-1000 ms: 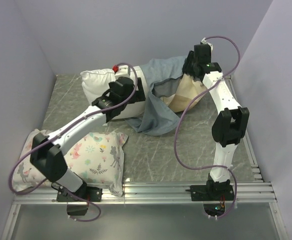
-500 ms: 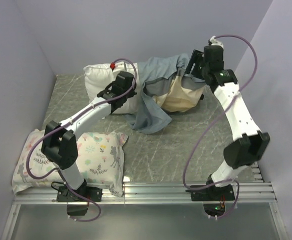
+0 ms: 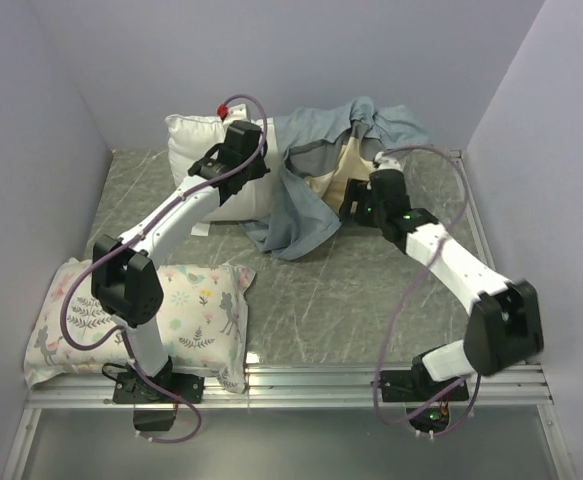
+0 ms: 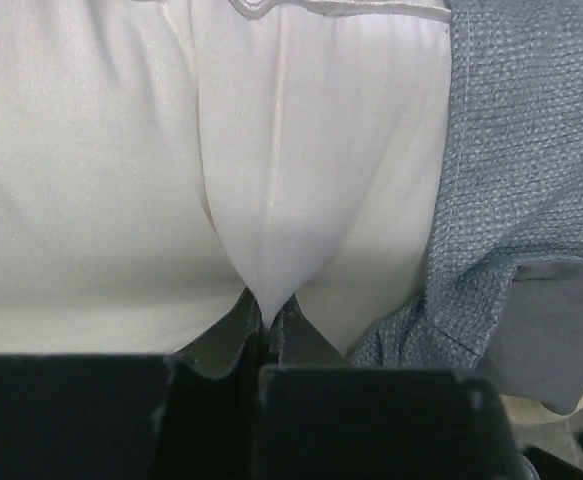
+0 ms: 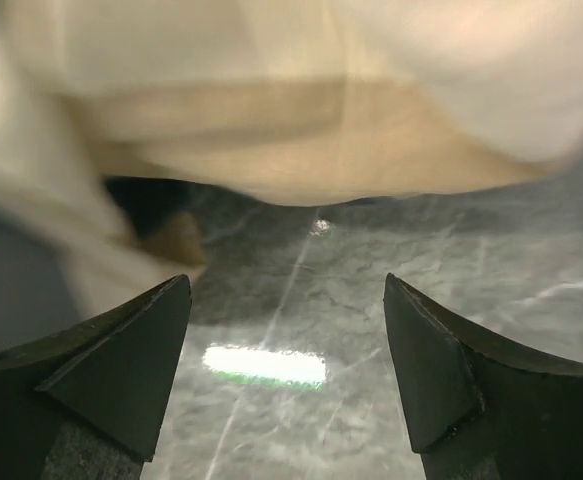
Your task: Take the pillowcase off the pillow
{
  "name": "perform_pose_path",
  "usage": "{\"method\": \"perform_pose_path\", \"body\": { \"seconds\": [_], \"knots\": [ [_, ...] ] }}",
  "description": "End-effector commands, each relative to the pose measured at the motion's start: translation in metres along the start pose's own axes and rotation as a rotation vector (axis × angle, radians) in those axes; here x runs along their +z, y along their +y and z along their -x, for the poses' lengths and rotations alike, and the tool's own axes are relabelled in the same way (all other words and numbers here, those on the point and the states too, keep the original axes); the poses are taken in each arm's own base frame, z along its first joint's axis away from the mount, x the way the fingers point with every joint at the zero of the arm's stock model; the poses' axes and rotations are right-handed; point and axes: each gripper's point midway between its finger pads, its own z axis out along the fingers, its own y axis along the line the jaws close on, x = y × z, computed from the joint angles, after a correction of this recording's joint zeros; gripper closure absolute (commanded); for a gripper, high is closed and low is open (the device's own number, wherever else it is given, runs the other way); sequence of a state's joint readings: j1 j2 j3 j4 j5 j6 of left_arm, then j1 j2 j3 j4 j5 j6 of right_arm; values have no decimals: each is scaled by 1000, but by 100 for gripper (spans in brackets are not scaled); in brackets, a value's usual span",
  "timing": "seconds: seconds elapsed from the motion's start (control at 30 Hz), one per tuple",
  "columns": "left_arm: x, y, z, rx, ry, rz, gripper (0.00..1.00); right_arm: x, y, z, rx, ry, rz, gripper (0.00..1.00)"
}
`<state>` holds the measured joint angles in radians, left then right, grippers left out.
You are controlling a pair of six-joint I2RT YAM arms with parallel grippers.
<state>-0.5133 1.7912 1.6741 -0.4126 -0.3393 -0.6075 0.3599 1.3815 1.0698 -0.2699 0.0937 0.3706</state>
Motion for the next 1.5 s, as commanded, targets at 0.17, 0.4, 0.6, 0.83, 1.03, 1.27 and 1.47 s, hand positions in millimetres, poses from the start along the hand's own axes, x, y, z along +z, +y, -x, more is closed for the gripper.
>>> {"method": "perform_pose_path", "body": {
  "seconds": [0.17, 0.4, 0.6, 0.83, 1.03, 1.27, 1.47],
  "knots": [
    [-13, -19, 30, 40, -12, -67, 100, 59, 8, 39, 54, -195, -16, 15],
    [-22, -13, 39, 39, -19, -85, 100, 67, -1, 64, 77, -300, -78, 28],
    [-27, -6, 53, 39, -39, -87, 100, 62, -11, 70, 77, -301, -139, 100],
    [-42, 39, 112, -58, -141, -69, 100, -2, -68, 103, 137, -334, -330, 100],
    [-70, 117, 184, -192, -296, 31, 100, -82, -147, 142, 322, -425, -442, 100],
    [-31, 142, 179, -207, -241, 79, 100, -108, -168, 151, 372, -433, -461, 100],
    [3, 135, 149, -168, -160, 9, 100, -88, -164, 133, 360, -373, -405, 100]
  ]
}}
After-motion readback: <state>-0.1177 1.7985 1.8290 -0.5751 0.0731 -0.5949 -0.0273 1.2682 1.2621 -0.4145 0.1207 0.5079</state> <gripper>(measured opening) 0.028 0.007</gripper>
